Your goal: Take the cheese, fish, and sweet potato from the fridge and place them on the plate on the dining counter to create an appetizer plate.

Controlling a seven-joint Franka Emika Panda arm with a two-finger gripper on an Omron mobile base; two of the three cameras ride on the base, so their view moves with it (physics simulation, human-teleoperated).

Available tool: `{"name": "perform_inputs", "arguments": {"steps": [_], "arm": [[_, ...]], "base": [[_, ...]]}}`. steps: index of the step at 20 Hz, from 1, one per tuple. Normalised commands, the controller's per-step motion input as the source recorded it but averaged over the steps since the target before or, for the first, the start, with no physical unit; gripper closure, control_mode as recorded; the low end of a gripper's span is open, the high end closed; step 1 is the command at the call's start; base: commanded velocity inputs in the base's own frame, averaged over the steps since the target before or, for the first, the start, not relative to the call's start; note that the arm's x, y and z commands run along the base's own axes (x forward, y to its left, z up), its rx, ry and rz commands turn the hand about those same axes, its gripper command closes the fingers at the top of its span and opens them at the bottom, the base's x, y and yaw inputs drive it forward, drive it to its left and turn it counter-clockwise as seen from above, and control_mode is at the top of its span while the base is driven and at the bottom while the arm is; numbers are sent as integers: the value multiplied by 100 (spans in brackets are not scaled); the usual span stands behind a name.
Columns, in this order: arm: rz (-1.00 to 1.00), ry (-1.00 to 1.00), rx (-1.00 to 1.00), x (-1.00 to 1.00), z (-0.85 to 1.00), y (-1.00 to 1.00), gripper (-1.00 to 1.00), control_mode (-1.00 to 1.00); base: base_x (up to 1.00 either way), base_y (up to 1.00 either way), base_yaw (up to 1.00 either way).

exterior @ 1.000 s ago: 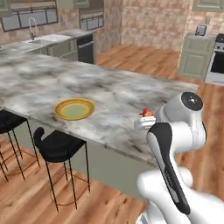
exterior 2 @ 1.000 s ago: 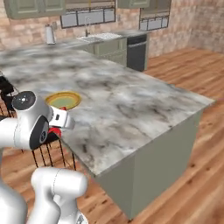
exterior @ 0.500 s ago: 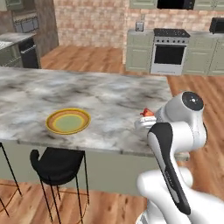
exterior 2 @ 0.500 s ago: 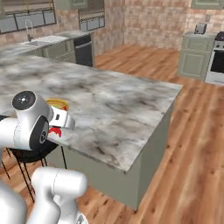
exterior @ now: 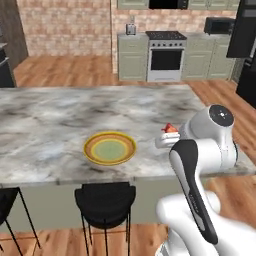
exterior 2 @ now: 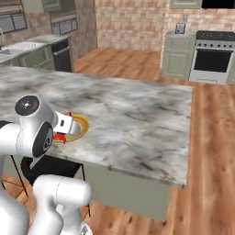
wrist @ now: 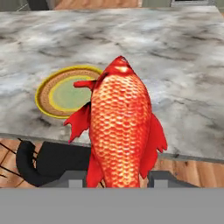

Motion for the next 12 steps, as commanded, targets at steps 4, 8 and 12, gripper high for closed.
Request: {"name": "perform_inputs", "arguments": {"steps": [4, 8, 12], "arm": [[0, 0, 0, 0, 0, 0, 100, 100], [0, 0, 0, 0, 0, 0, 100, 100], [0, 0, 0, 0, 0, 0, 100, 100]], "base": [[0, 100, -28], [1, 100, -27], [16, 80, -21]]}}
